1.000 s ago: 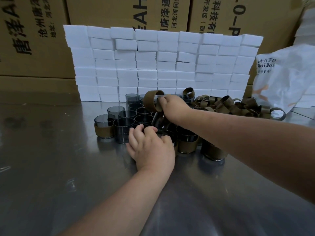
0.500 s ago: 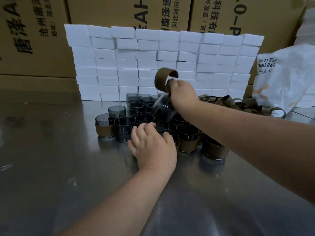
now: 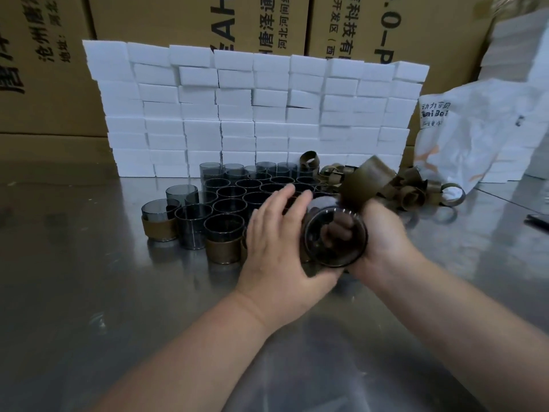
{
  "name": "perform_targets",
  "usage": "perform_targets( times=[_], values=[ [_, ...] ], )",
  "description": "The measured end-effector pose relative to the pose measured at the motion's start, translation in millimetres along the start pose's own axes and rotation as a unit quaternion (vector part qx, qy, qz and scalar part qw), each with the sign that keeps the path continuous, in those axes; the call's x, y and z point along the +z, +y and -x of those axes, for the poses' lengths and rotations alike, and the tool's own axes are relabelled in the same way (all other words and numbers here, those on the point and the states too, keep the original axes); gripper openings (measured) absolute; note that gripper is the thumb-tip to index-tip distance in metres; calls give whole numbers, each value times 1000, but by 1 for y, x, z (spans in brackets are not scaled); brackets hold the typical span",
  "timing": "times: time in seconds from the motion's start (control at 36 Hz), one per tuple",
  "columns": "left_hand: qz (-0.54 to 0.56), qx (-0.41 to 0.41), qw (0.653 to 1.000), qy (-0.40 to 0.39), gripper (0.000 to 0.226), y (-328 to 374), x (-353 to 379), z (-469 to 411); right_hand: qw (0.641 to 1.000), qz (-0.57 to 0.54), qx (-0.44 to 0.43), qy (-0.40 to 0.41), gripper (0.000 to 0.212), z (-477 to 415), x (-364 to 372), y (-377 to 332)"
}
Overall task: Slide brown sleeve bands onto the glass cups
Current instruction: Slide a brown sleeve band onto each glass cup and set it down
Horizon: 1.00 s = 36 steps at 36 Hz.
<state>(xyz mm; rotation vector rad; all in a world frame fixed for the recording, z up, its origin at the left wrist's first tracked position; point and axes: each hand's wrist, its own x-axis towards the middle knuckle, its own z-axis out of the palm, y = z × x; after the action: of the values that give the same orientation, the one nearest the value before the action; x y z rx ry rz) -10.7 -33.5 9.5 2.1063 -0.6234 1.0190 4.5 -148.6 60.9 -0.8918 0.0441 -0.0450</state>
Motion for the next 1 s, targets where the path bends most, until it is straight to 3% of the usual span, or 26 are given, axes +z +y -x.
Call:
perform_targets(
  times=[0.08, 0.14, 0.17, 0.25, 0.42, 0.53, 0.58, 0.69, 0.83, 1.0],
  values=[
    [15, 17, 1000, -13, 86, 2, -1, 1, 1000, 9, 7, 10, 22, 2, -3, 9],
    [3, 21, 1000, -2, 81, 1, -2, 1, 996, 61, -59, 28, 20, 0, -7, 10],
    [-5, 12, 1000, 14, 80, 0, -2, 0, 981, 143, -123, 38, 19, -2, -11, 10],
    [-16, -59, 995, 82, 80, -3, -4, -3, 888, 355, -283, 75, 30, -3, -24, 8],
    [-39, -135, 983, 119, 79, -7, -3, -6, 856, 365, -364, 36, 44, 1, -33, 9],
    [-63, -124, 985, 106, 80, -8, 1, -4, 854, 383, -349, -40, 27, 9, -29, 17],
    [-63, -123, 985, 100, 80, -8, 1, -4, 873, 362, -323, -56, 30, 11, -28, 22],
    [-53, -114, 987, 97, 77, -7, -1, -4, 884, 364, -288, -58, 41, 12, -29, 26],
    [-63, -99, 989, 95, 75, -6, -2, -3, 909, 333, -240, -75, 27, 11, -29, 27],
    [-64, -102, 988, 97, 75, -5, -2, -4, 910, 346, -213, -80, 11, 9, -31, 25]
  ],
)
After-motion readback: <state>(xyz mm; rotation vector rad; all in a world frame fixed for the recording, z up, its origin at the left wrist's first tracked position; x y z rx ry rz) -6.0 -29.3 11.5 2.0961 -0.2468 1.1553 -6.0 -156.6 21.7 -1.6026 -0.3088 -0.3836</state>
